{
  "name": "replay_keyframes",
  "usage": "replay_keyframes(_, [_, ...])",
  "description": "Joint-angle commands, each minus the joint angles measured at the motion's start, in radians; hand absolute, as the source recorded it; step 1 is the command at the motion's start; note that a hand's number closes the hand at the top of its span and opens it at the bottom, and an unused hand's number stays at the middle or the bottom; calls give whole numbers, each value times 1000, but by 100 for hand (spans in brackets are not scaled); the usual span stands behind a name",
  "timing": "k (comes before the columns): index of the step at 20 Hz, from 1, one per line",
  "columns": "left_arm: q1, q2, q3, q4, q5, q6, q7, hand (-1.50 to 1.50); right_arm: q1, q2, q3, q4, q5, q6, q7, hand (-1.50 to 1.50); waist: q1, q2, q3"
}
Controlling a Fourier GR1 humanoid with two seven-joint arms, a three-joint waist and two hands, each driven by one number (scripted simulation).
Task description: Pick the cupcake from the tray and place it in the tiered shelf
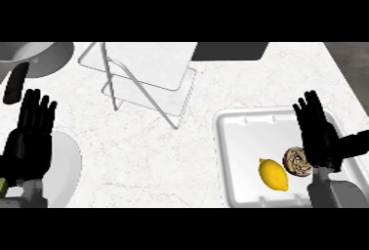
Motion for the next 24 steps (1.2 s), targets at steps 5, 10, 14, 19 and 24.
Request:
replay_keyframes(5, [88,43,-106,128,-22,-63,171,0,-73,-382,-119,-44,-14,367,-138,150,1,30,16])
replay_keyframes(10, [66,35,-167,207,0,-132,263,0,-9,-579,-145,253,102,490,-184,150,23,47,17])
replay_keyframes(14, [2,63,-148,229,7,-163,307,0,-13,-643,-149,433,131,702,-465,-150,34,36,17])
replay_keyframes(19, [-75,8,-171,262,-21,-113,357,0,-52,-731,-78,504,230,902,-645,-150,32,32,16])
replay_keyframes(24, [0,20,-159,236,-20,-142,333,0,-78,-843,-52,452,240,1000,-615,-150,34,23,13])
